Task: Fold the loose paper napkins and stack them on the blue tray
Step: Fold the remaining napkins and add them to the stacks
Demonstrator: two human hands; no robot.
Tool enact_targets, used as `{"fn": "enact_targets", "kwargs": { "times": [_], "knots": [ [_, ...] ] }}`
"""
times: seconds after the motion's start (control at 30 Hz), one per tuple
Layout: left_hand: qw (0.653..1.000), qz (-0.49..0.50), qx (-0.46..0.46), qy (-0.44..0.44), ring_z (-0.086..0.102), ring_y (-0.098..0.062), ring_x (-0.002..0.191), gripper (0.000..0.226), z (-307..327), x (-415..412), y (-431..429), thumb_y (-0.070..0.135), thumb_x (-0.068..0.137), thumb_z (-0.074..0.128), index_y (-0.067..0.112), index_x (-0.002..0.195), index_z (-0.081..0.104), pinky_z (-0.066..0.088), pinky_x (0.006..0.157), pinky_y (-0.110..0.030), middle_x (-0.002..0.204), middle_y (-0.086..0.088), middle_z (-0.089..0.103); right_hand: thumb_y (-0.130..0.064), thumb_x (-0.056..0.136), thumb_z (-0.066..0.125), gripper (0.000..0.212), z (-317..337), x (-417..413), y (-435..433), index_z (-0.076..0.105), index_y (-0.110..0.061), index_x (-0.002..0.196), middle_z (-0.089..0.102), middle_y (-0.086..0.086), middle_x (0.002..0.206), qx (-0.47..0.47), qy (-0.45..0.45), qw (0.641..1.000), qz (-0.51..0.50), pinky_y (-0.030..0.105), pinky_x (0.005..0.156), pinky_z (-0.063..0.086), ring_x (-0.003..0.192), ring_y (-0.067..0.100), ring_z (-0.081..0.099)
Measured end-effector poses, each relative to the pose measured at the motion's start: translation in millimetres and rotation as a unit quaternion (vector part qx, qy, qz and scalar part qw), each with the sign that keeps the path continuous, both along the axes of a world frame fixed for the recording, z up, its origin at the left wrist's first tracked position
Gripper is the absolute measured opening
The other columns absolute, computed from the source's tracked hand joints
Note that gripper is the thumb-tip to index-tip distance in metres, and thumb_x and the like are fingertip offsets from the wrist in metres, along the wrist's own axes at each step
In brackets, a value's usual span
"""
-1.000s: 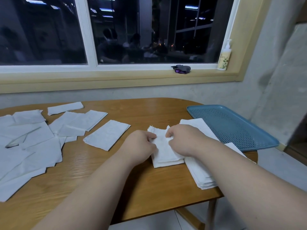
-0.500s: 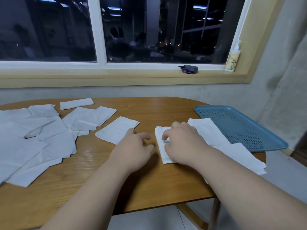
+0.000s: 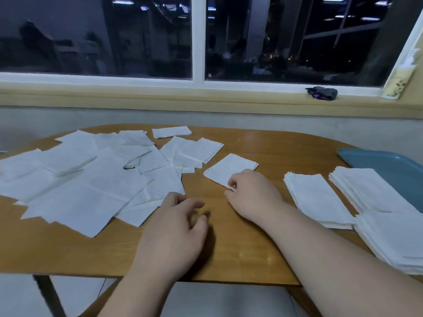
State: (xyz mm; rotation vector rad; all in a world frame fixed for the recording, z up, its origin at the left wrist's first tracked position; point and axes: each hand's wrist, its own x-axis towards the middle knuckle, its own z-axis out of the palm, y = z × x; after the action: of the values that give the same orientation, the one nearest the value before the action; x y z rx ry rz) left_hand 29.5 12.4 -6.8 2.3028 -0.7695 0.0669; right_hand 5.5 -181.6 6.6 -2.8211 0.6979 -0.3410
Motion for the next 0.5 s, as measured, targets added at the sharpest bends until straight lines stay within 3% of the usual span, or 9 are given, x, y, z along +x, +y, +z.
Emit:
{"fn": "enact_targets", "kwargs": {
  "times": [0.2, 0.4, 0.5],
  "knots": [
    [0.999, -0.035, -0.024, 0.030, 0.055, 0.005, 0.087, 0.028, 0, 12, -6, 0.049, 0.092, 0.052, 0.043, 0.117, 0.061, 0.047, 0.078, -0.023, 0.111, 0.023, 0.043, -0.028, 0.097, 0.052, 0.016, -16, 6, -4, 0.067, -0.031, 0.091, 0.057, -0.012, 0.098, -0.006, -0.068, 0.996, -0.053, 0.031, 0.071, 0.051, 0.091, 0.013, 0.057],
    [0.997, -0.047, -0.042, 0.043, 0.055, 0.004, 0.089, 0.025, -2, 18, -10, 0.048, 0.092, 0.052, 0.042, 0.114, 0.062, 0.049, 0.081, -0.026, 0.107, 0.022, 0.044, -0.027, 0.097, 0.053, 0.019, -19, 4, -10, 0.070, -0.030, 0.090, 0.060, -0.014, 0.098, 0.017, -0.128, 0.989, -0.069, 0.026, 0.066, 0.047, 0.086, 0.009, 0.057],
    [0.997, -0.046, -0.051, 0.044, 0.055, 0.005, 0.086, 0.025, 0, 18, -8, 0.047, 0.093, 0.052, 0.042, 0.115, 0.062, 0.048, 0.079, -0.024, 0.107, 0.022, 0.044, -0.025, 0.096, 0.058, 0.016, -16, -3, -9, 0.072, -0.029, 0.090, 0.059, -0.016, 0.099, 0.050, -0.179, 0.981, -0.063, 0.017, 0.066, 0.040, 0.087, 0.004, 0.056]
  ]
}}
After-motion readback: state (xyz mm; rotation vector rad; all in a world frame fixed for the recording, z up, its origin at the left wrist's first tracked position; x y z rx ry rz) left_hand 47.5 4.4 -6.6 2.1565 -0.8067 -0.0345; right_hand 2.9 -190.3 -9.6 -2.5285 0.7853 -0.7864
